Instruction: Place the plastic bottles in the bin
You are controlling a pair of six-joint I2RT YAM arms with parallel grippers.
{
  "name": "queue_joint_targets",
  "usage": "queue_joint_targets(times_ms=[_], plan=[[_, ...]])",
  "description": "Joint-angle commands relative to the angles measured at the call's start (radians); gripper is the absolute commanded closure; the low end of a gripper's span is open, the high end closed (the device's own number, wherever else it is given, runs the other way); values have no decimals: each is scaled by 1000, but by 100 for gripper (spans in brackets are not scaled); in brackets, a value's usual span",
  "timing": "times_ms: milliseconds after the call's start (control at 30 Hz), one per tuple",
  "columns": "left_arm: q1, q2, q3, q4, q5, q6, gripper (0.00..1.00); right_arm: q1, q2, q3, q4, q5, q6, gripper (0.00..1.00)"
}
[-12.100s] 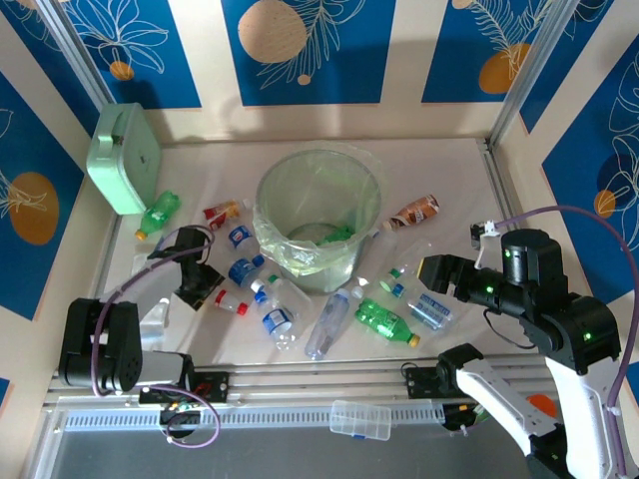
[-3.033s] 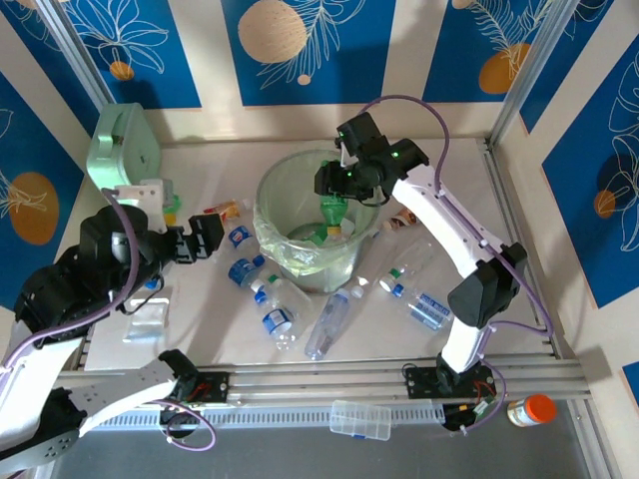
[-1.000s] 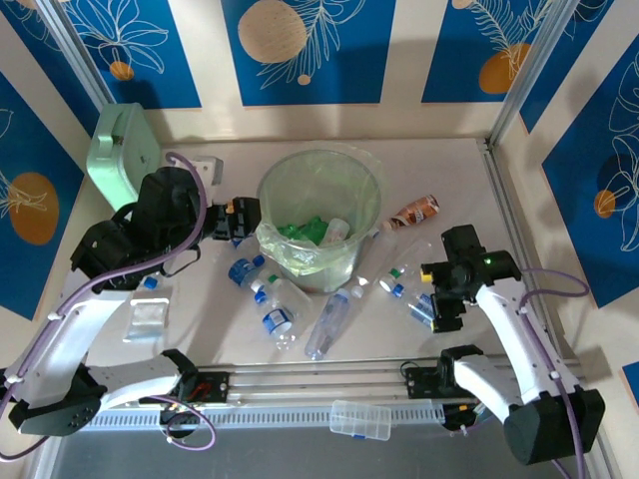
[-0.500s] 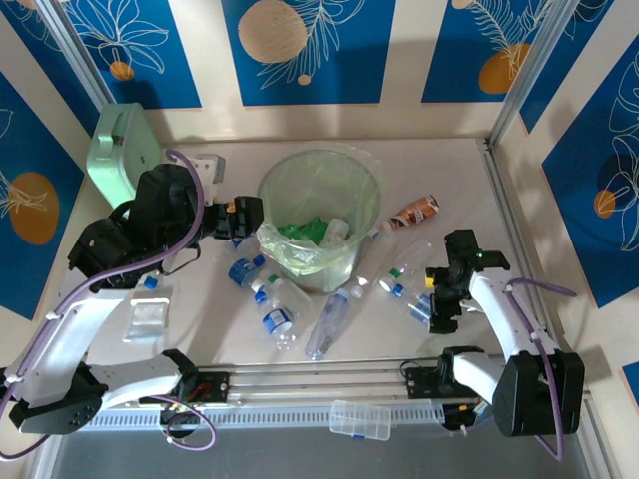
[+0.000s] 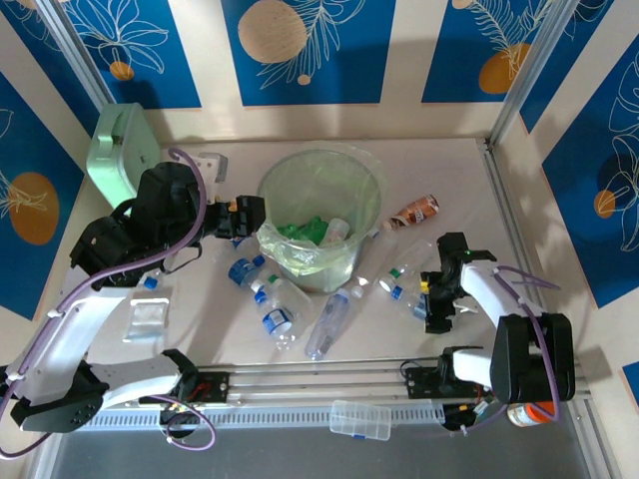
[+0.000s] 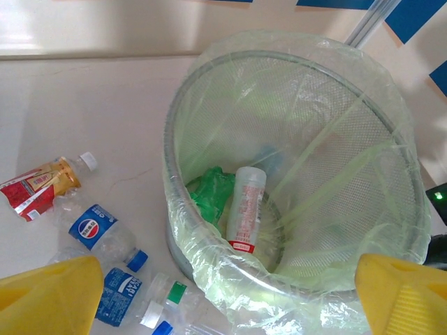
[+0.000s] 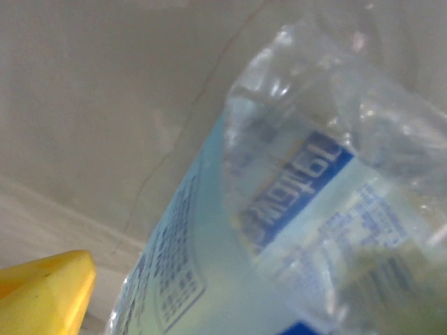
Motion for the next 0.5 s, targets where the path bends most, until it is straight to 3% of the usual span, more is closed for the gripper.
queue_joint_targets(times_ms=[0, 167, 467], plan=[[8, -2, 5, 30, 25, 9, 7, 1, 25, -4, 25, 28, -31, 11], [8, -2, 1, 37, 7, 13, 7, -13, 48, 18, 14, 56, -79, 36], [8, -37, -28, 51, -16, -4, 8, -27, 11, 62, -32, 60, -185, 45]])
